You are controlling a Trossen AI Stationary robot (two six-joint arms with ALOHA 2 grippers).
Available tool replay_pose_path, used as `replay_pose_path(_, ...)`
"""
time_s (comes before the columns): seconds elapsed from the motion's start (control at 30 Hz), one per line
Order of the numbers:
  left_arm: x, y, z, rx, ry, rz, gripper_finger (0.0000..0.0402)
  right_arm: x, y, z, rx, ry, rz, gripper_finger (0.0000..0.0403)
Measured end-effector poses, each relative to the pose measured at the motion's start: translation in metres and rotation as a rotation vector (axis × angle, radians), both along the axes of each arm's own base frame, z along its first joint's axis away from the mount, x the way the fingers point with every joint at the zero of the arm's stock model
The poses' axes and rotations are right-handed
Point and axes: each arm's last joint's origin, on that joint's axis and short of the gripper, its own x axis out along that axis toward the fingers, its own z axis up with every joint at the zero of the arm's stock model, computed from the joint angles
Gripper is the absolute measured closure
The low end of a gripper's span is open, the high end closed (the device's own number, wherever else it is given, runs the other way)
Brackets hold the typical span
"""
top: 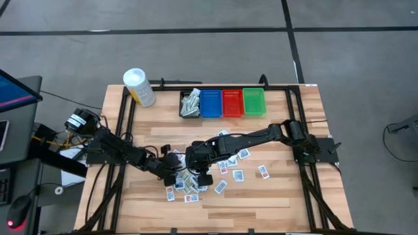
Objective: Pick & Place First Aid Supplies
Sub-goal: Put the green bandage pack in the black bin
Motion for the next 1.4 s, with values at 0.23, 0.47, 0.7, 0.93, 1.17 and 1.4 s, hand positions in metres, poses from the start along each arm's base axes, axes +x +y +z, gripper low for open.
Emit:
replay_pose_path(0.23, 0.0, -0.001, 0.0, -0.048, 0.0, 0.012, 0.0392, 0.0, 0.0, 0.0, 0.003, 0.001, -0.005, 0.0395)
replay_pose_path(0.47, 0.0, -0.001, 0.002, -0.063, -0.007, 0.011, 0.0394, 0.0, 0.0, 0.0, 0.004, 0.001, -0.006, 0.0395)
replay_pose_path(0.7, -0.006, 0.001, 0.024, -0.114, -0.075, -0.003, 0.0393, 0.0, 0.0, 0.0, 0.008, 0.002, -0.012, 0.0395)
replay_pose_path(0.93, -0.005, 0.002, 0.048, -0.141, -0.209, 0.016, 0.0392, 0.0, 0.0, 0.0, 0.008, 0.0, -0.013, 0.0395)
replay_pose_path(1.17, -0.006, 0.004, 0.056, -0.147, -0.251, 0.033, 0.0394, 0.0, 0.0, 0.0, 0.009, -0.002, -0.013, 0.0395)
replay_pose_path(1.4, -0.004, 0.017, 0.071, -0.196, -0.332, 0.112, 0.0392, 0.0, 0.0, 0.0, 0.009, -0.003, -0.012, 0.0395)
